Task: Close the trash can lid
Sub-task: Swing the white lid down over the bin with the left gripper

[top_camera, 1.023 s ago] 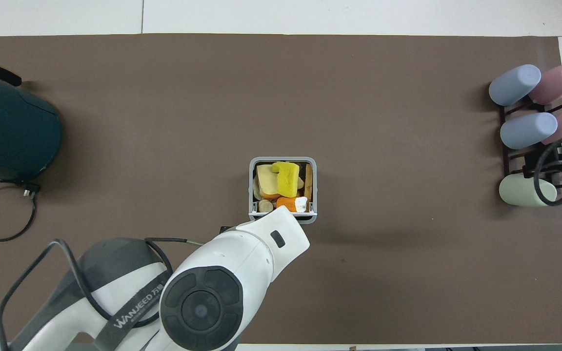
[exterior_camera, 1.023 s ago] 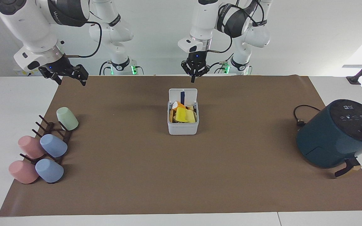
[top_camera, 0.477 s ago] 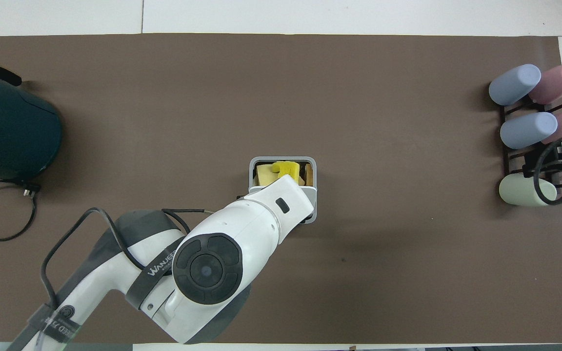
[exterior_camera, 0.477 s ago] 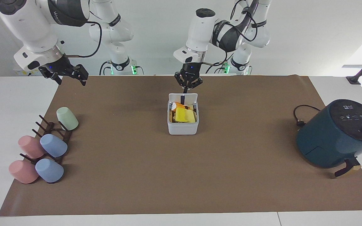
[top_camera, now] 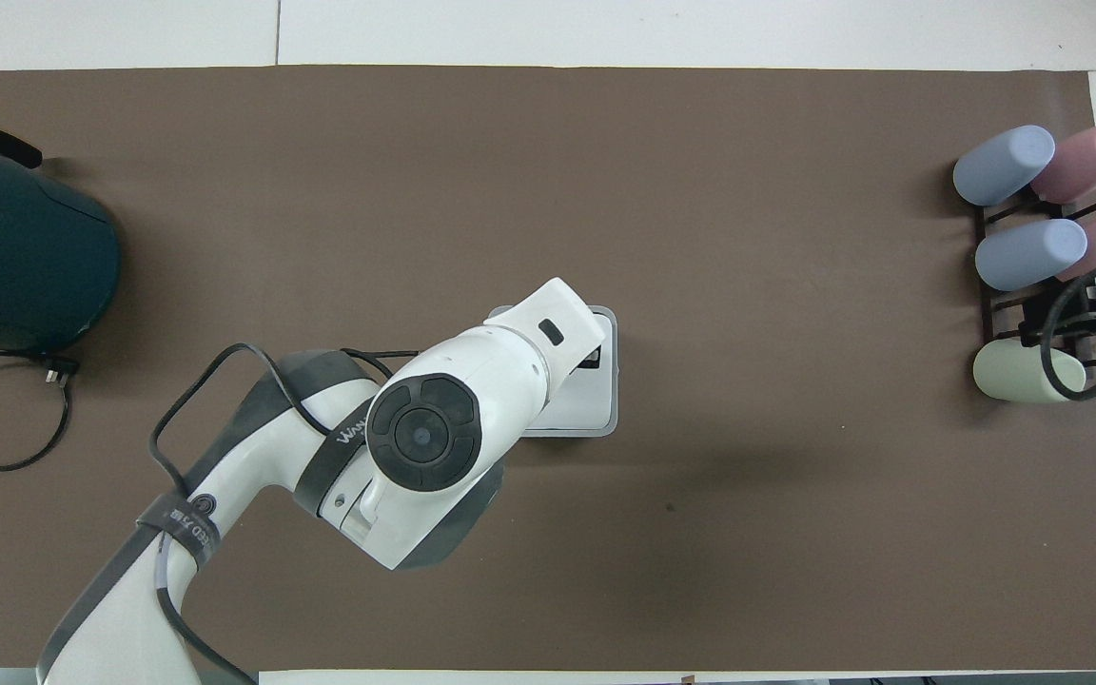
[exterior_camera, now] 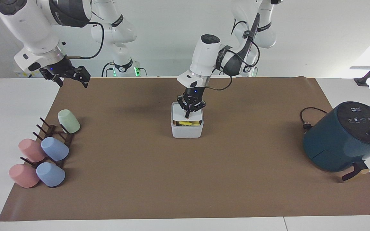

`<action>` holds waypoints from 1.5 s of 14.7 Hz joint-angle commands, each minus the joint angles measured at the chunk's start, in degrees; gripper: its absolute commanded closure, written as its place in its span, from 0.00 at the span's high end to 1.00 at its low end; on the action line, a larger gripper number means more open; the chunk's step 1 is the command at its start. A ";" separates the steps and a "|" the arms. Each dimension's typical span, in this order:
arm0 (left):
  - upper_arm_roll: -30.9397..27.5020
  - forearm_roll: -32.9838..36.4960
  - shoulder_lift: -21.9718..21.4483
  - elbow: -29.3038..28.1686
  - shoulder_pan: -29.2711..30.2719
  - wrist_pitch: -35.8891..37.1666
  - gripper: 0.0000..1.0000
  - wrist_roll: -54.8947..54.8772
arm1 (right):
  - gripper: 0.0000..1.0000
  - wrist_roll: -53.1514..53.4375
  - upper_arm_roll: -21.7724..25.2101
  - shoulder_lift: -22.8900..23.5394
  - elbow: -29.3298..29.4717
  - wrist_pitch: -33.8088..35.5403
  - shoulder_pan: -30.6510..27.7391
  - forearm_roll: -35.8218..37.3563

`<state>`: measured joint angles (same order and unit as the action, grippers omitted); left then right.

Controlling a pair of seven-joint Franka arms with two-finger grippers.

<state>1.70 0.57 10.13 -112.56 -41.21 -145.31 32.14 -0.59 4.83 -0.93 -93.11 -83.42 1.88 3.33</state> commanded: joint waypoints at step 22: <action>-0.12 1.10 -13.28 0.15 16.93 31.57 1.00 -14.98 | 1.00 -1.26 0.09 -0.74 -0.94 -0.61 -0.39 -1.22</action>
<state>1.03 0.76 0.47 -110.59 -27.62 -116.35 20.22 -0.59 4.83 -0.93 -93.11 -83.42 1.88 3.33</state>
